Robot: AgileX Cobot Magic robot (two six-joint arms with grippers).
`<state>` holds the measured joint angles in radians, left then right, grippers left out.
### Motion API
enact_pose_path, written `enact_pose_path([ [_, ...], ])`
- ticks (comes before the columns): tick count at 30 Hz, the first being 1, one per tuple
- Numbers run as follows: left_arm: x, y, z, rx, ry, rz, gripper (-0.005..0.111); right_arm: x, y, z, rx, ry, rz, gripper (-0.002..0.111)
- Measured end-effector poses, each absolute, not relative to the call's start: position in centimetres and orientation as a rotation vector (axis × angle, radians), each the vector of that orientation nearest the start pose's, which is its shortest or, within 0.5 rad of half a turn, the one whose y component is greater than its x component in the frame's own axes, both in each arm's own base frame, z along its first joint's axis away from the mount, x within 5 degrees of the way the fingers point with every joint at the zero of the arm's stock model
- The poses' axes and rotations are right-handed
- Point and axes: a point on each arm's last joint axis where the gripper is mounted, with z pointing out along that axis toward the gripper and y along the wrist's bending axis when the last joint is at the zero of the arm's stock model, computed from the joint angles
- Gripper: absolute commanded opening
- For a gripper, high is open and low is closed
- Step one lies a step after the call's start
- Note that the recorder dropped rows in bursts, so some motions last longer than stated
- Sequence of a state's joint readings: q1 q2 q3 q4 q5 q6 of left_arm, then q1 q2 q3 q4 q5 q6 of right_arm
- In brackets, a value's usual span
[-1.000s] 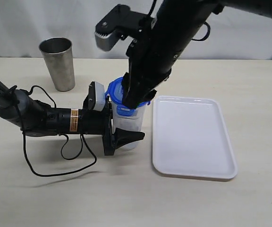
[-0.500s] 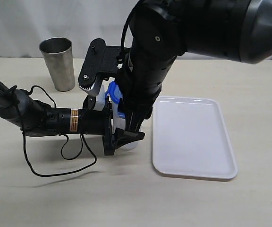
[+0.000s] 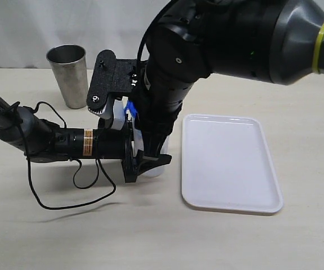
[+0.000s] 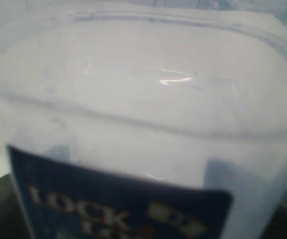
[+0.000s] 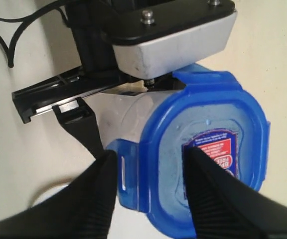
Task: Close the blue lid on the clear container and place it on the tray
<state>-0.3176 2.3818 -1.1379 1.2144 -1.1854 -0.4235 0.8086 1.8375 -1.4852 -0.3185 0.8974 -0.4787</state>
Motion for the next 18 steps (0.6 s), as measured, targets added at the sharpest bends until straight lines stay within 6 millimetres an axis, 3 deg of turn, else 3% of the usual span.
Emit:
enact_pose_path([
  [18,35.5,-19.6,4.9,1.174,1.495,-0.982,0.0,29.4,27.5,23.8,-1.878,1.88,-0.411,0.035],
])
